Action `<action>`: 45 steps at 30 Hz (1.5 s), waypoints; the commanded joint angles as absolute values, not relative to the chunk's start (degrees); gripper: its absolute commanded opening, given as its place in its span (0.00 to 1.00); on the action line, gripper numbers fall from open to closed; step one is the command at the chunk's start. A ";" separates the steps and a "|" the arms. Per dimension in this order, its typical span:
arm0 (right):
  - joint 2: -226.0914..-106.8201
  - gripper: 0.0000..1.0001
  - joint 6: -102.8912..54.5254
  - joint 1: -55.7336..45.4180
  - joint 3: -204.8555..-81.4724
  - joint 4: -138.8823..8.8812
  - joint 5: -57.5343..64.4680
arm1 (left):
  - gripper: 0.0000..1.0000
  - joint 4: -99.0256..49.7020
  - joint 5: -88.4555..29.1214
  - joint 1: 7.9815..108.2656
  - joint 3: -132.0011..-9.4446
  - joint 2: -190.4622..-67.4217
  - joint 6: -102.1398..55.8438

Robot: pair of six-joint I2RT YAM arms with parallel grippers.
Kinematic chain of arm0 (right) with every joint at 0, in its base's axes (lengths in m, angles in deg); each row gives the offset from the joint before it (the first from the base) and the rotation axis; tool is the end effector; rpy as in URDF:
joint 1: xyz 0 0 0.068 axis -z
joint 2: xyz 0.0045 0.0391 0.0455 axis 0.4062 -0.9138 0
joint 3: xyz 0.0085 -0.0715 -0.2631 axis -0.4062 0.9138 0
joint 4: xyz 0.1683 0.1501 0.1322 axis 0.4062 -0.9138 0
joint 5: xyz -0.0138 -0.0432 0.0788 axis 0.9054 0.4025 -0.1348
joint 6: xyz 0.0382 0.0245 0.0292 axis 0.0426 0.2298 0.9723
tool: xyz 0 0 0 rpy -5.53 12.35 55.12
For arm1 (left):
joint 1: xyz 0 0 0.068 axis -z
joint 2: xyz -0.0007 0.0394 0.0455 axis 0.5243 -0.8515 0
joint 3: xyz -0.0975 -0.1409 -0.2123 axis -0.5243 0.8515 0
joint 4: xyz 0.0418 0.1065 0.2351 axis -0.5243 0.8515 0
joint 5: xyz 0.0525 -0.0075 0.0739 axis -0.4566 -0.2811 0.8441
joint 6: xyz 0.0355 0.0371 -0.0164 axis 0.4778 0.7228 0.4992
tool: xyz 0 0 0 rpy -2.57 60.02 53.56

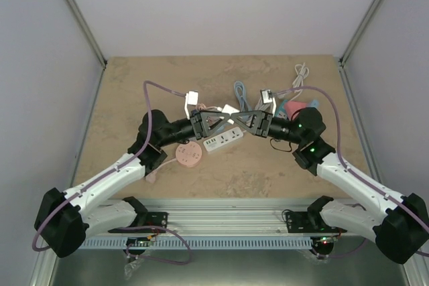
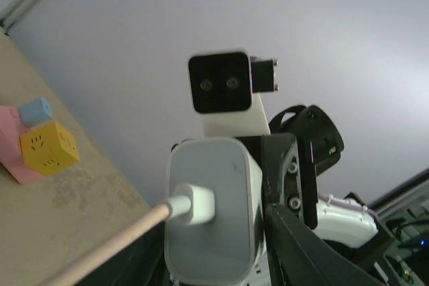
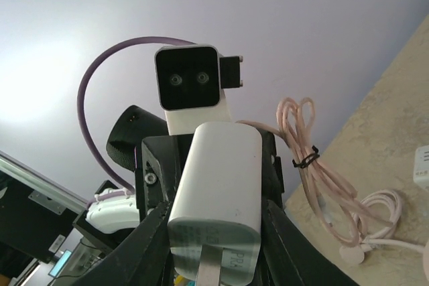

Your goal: Insert the plug

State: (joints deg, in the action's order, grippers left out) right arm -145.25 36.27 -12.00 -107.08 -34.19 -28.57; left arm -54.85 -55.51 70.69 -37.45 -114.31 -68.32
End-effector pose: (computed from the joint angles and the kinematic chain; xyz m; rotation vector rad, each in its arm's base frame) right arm 0.1792 0.1582 0.3304 -0.2333 1.7545 1.8808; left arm 0.1758 -0.1685 0.3270 0.3326 1.6532 -1.7354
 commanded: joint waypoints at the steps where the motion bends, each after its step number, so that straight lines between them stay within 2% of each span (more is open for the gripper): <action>1: -143.96 0.25 35.59 -11.17 -106.67 -32.60 -30.02 | 0.36 -56.90 -62.35 70.82 -38.67 -115.36 -66.98; 4: -143.03 0.30 34.65 -10.41 -106.06 -33.84 -30.04 | 0.28 -54.31 -61.85 70.82 -40.06 -115.76 -65.40; 9: -140.15 0.74 29.68 -8.60 -105.83 -41.87 -28.08 | 0.23 -44.44 -58.33 70.82 -44.07 -116.46 -57.06; 10: -139.50 0.80 28.53 -8.11 -105.85 -44.35 -27.38 | 0.23 -43.21 -57.78 70.82 -44.71 -116.75 -55.72; 12: -137.89 0.84 25.86 -6.98 -105.85 -49.23 -25.82 | 0.22 -41.08 -56.09 70.82 -45.50 -117.19 -51.75; 18: -134.62 0.87 16.30 -4.20 -107.73 -71.05 -14.93 | 0.23 -28.01 -44.04 70.82 -45.33 -118.78 -33.08; 21: -134.33 0.87 13.87 -3.72 -107.96 -76.98 -11.73 | 0.23 -24.32 -39.53 70.89 -42.50 -120.08 -23.09; 25: -132.96 0.87 13.81 -3.23 -106.17 -77.95 -8.73 | 0.28 -16.92 -40.10 70.85 -44.93 -124.52 -14.37; 30: -132.81 0.86 13.49 -0.98 -105.91 -79.56 -7.24 | 0.23 -16.44 -41.70 70.87 -48.06 -133.65 -5.34; 36: -130.06 0.85 11.85 2.65 -105.65 -82.88 -7.57 | 0.22 -22.40 -44.15 70.82 -50.53 -141.81 7.32; 45: -126.72 0.85 12.18 5.65 -104.71 -85.25 -8.38 | 0.21 -21.82 -41.30 70.82 -55.26 -151.11 12.59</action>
